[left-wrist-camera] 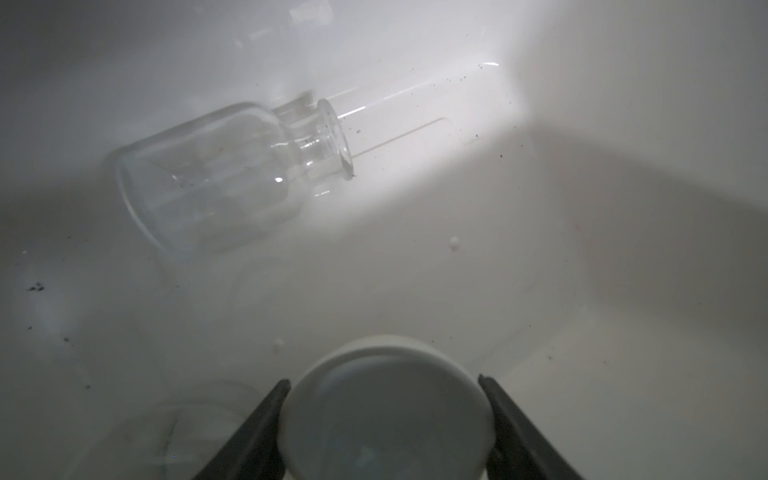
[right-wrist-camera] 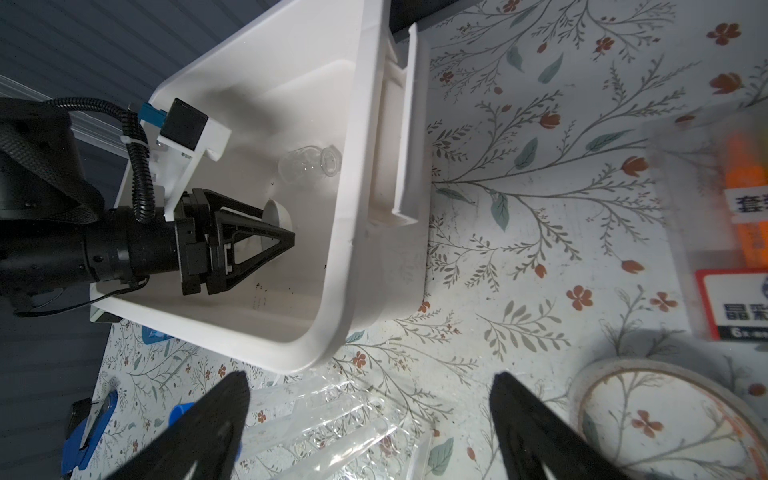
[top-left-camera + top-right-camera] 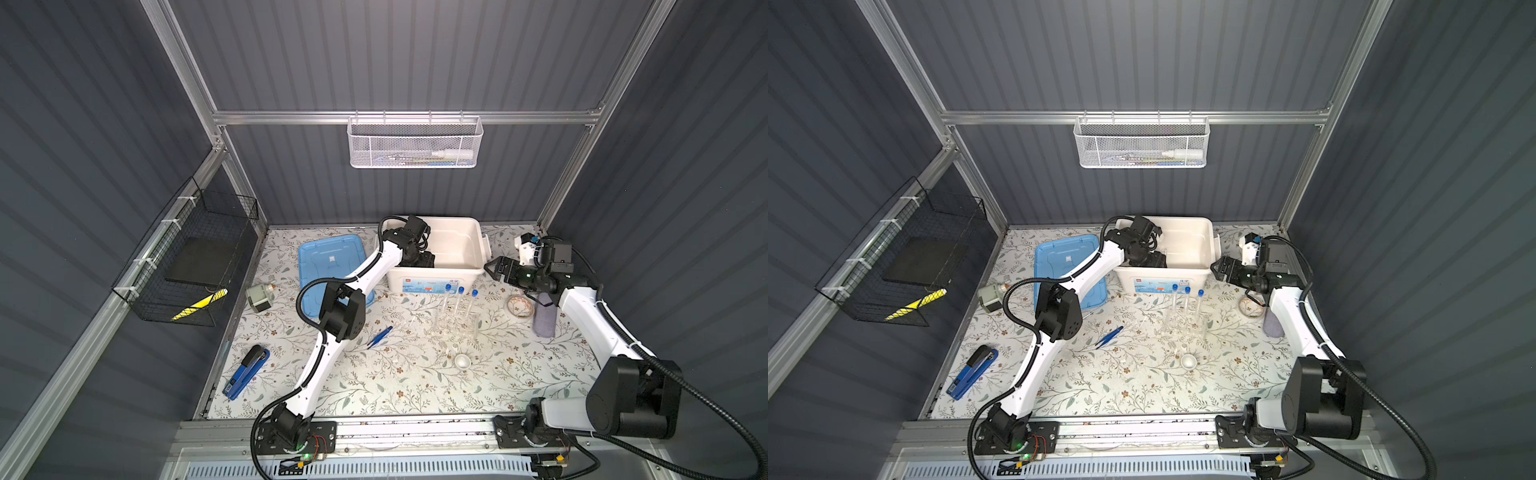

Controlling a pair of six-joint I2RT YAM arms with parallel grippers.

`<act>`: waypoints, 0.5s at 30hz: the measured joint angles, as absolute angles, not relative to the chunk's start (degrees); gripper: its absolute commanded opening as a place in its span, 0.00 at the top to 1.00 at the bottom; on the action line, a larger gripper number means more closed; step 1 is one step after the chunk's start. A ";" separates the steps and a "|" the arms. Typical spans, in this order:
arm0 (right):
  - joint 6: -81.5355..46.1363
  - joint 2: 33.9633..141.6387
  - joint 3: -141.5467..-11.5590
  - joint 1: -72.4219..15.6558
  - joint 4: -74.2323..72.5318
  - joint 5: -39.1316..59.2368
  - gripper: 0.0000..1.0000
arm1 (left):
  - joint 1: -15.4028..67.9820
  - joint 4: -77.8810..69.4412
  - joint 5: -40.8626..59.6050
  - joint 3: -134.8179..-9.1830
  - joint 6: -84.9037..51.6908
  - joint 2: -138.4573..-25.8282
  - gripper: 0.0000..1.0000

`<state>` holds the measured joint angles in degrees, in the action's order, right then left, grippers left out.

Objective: Organize the chemistry lab equipment

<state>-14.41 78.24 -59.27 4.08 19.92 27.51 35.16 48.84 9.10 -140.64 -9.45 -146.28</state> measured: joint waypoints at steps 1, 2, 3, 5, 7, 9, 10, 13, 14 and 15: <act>-14.41 78.28 -59.27 4.08 19.94 27.51 0.08 | 35.16 48.88 9.15 -140.70 -9.39 -146.43 0.33; -14.41 78.32 -59.27 4.08 19.94 27.51 0.08 | 35.16 48.97 9.19 -140.75 -9.39 -146.56 0.33; -14.41 78.32 -59.27 4.08 19.94 27.51 0.07 | 35.16 49.01 9.41 -140.75 -9.39 -146.71 0.32; -14.39 78.32 -59.27 4.08 19.94 27.51 0.07 | 35.22 49.17 9.72 -140.75 -9.37 -146.82 0.31; -14.37 78.32 -59.27 4.08 19.94 27.49 0.06 | 35.24 49.34 9.74 -140.75 -9.37 -146.82 0.30; -14.37 78.32 -59.27 4.08 19.94 27.49 0.05 | 35.27 49.36 9.76 -140.75 -9.37 -146.82 0.29; -14.35 78.32 -59.27 4.08 19.94 27.49 0.05 | 35.27 49.36 9.76 -140.75 -9.37 -146.82 0.28; -14.31 78.19 -59.27 4.08 20.10 27.35 0.04 | 35.27 49.34 10.02 -140.75 -9.39 -146.82 0.22; -14.26 78.02 -59.27 4.08 20.34 27.16 0.03 | 35.29 49.23 10.20 -140.73 -9.39 -146.82 0.21; -14.17 77.76 -59.27 4.08 20.56 26.94 0.03 | 35.33 49.15 10.22 -140.73 -9.37 -146.82 0.20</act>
<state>-14.17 77.76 -59.27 4.08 20.56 26.94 35.33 49.15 10.22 -140.73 -9.37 -146.82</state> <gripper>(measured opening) 0.966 0.786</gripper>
